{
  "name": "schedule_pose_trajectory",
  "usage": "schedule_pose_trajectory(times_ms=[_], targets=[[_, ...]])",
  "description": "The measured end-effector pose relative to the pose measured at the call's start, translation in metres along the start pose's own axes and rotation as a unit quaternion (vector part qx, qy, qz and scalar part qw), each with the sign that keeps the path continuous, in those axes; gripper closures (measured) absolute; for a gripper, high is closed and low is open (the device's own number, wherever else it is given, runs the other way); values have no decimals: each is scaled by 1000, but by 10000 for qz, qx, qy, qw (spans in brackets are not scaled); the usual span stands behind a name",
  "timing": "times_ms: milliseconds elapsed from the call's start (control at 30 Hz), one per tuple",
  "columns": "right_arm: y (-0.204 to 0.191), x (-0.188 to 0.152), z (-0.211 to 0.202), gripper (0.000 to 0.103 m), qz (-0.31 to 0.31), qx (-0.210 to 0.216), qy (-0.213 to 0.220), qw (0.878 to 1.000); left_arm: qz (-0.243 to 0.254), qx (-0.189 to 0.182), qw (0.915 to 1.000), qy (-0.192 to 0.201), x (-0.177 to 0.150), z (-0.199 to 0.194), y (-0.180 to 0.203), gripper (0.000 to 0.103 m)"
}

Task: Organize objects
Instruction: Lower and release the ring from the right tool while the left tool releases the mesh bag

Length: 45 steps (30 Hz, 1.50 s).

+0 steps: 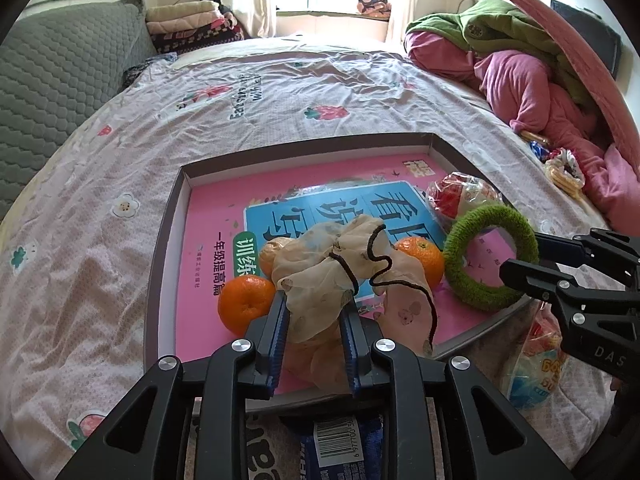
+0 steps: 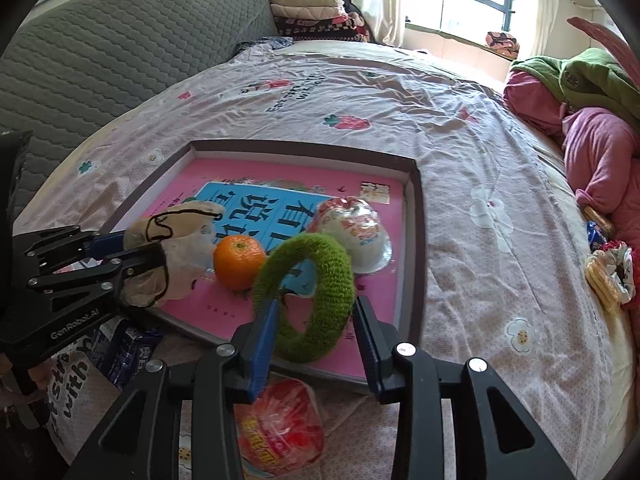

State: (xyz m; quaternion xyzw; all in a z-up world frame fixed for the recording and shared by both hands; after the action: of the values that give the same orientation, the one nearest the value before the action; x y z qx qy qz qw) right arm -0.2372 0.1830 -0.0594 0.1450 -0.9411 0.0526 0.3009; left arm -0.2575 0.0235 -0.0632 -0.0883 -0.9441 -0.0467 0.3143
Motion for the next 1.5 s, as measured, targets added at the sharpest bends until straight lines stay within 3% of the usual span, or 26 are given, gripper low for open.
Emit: schedule_pose_trajectory(times_ms=[233, 700, 1200, 1500], targets=[[12, 2, -5, 64, 109, -121, 67, 9998, -60, -47, 9999, 119, 4, -8, -2, 63], [15, 13, -26, 63, 132, -184, 494, 9985, -157, -275, 9992, 227, 7, -18, 2, 49], [10, 18, -51, 48, 247, 78, 893, 9957, -2, -282, 9987, 423, 5, -39, 6, 45], [1, 6, -68, 39, 293, 372, 983, 9940, 123, -430, 9971, 614, -4, -68, 15, 33]])
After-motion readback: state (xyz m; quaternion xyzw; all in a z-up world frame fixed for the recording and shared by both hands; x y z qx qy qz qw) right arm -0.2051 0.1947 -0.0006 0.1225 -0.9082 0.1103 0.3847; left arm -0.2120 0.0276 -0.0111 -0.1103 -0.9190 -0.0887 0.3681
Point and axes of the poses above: each gripper's, at about its wrist camera, not at the fingertips, and z roughly the way its jaws point, y to its right, x to its top, the point moved 8 cm from there along z, roughly the way its jaws point, and after that the axes turned 2 degrees about -y, right-handed, at the moved point
